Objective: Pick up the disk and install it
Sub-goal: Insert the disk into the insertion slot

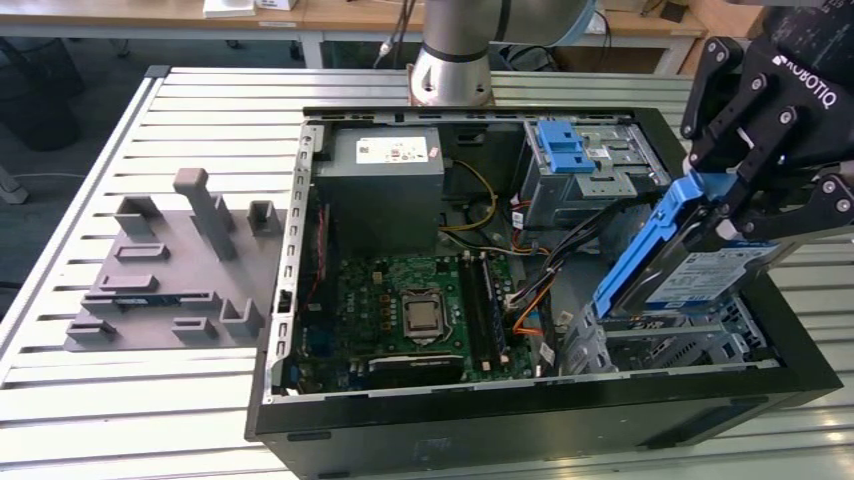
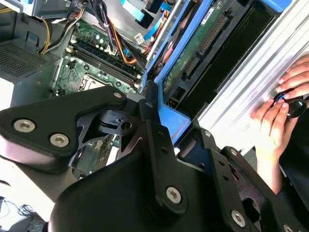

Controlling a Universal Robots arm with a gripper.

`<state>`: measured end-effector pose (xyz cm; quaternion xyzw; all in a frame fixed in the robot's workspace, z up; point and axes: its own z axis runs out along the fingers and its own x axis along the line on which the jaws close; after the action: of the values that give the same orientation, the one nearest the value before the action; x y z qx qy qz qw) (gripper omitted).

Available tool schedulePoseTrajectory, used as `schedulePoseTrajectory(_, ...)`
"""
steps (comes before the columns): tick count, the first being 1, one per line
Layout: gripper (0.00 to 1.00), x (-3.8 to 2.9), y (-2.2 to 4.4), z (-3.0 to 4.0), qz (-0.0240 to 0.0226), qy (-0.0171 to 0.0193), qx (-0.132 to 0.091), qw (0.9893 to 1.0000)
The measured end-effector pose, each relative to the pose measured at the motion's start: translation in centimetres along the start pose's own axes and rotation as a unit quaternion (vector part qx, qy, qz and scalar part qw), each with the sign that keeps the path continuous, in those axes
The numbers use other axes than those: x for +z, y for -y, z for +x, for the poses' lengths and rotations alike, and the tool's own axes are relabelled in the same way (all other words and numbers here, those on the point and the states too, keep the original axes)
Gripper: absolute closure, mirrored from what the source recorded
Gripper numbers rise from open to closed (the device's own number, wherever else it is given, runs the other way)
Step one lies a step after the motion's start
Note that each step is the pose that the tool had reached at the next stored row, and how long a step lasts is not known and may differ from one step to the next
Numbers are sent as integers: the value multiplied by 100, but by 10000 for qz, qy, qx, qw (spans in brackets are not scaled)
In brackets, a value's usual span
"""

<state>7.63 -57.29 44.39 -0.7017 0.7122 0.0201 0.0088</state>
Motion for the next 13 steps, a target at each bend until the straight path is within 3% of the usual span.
schedulePoseTrajectory(13,64,43,11,5,0,0,0,10000)
